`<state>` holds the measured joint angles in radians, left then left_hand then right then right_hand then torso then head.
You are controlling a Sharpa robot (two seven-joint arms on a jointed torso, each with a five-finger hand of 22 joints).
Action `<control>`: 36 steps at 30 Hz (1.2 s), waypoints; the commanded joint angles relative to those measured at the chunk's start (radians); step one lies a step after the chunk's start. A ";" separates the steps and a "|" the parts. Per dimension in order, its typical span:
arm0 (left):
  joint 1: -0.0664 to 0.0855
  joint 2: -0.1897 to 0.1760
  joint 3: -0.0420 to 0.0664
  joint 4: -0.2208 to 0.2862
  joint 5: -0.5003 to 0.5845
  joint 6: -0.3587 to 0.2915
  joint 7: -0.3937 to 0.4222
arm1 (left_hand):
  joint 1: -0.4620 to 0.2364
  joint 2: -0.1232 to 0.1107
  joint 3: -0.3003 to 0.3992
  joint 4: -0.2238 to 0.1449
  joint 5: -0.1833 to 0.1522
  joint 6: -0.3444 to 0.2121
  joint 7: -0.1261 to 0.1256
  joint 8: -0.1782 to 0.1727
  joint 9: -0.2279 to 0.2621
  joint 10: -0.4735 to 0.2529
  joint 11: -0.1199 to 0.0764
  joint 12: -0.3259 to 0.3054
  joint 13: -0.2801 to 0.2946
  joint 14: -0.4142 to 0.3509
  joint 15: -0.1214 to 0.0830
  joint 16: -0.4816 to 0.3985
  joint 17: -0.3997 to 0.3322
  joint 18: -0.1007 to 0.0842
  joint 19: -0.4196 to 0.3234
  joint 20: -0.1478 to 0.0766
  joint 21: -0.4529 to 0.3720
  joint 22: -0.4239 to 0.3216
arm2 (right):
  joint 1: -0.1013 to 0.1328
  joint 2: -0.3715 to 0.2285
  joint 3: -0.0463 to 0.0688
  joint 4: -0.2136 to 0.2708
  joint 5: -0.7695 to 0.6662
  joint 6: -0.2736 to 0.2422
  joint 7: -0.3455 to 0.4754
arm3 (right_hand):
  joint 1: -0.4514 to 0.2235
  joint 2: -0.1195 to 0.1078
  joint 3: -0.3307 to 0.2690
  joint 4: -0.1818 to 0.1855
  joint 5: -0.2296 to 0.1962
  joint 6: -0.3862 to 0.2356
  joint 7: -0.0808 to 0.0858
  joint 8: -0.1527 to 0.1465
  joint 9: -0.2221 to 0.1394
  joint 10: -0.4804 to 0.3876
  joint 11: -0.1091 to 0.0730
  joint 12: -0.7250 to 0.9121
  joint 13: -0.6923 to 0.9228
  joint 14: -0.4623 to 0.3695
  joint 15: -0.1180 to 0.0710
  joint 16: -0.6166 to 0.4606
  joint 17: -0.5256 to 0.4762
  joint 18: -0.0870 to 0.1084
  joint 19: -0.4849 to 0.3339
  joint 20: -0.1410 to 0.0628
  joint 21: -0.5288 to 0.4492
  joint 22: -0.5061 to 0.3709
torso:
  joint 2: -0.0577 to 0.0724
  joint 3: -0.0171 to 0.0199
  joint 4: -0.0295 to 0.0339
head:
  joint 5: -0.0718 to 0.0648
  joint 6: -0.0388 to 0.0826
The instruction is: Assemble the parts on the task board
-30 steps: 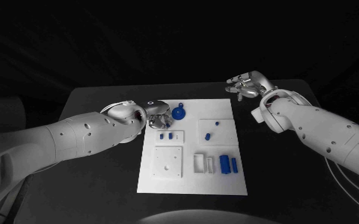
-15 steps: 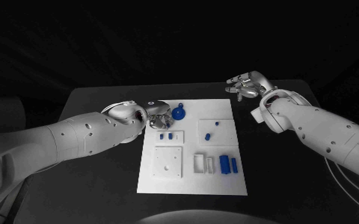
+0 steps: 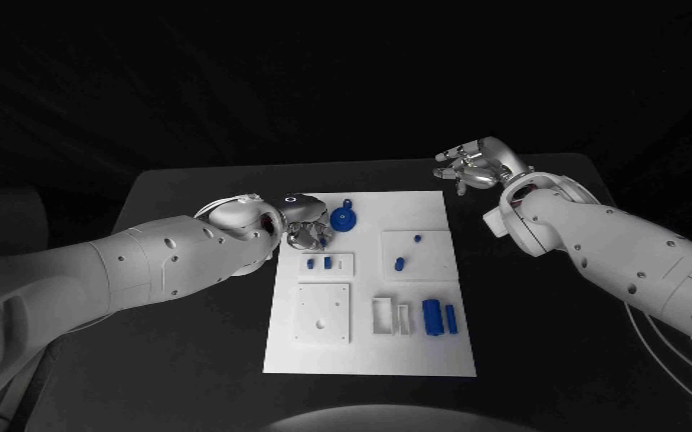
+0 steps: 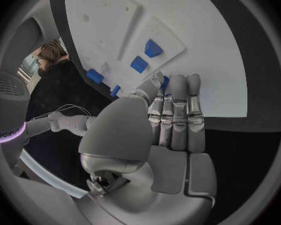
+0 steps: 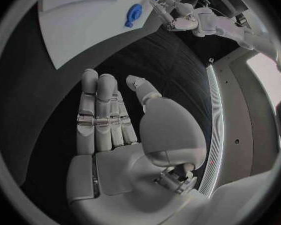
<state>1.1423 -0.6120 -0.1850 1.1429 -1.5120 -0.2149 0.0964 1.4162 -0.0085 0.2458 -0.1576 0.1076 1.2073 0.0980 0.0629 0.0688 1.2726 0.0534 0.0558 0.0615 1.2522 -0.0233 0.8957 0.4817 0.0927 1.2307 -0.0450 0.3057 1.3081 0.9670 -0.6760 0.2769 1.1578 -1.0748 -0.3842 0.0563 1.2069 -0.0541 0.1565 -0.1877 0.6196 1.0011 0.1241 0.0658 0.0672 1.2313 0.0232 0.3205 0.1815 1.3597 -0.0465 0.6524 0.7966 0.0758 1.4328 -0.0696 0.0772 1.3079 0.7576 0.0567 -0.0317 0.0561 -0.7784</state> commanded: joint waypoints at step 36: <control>-0.008 -0.008 -0.007 -0.017 0.002 0.014 -0.003 | 0.011 -0.082 0.029 0.021 -0.008 -0.205 -0.023 0.000 -0.006 -0.178 0.055 0.004 -0.002 -0.014 0.028 -0.019 -0.055 0.037 0.022 0.030 -0.075 0.018 | 0.000 -0.001 0.001 -0.003 -0.004 0.011 -0.002 | -0.006 -0.004 0.010 -0.003 0.003 -0.007 0.008 -0.003 -0.001 0.003 0.011 -0.031 -0.026 -0.006 0.004 0.007 -0.001 0.022 -0.002 0.005 -0.001 0.003 | 0.000 -0.0003 0.0001 | -0.007 0.003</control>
<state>1.1381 -0.6179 -0.1896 1.1317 -1.5089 -0.1999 0.0969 1.4249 -0.0857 0.2801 -0.1362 0.1036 1.0080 0.0744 0.0612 0.0641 1.0995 0.1090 0.0588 0.0580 1.2360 -0.0032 0.8784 0.4266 0.1167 1.2456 -0.0159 0.2345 1.3076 0.9670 -0.6766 0.2769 1.1554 -1.0748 -0.3837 0.0555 1.2069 -0.0541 0.1607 -0.1918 0.6196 0.9958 0.1292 0.0658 0.0672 1.2352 0.0276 0.2926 0.1575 1.3591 -0.0459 0.6564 0.7968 0.0780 1.4328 -0.0696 0.0772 1.3076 0.7579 0.0567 -0.0318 0.0505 -0.7762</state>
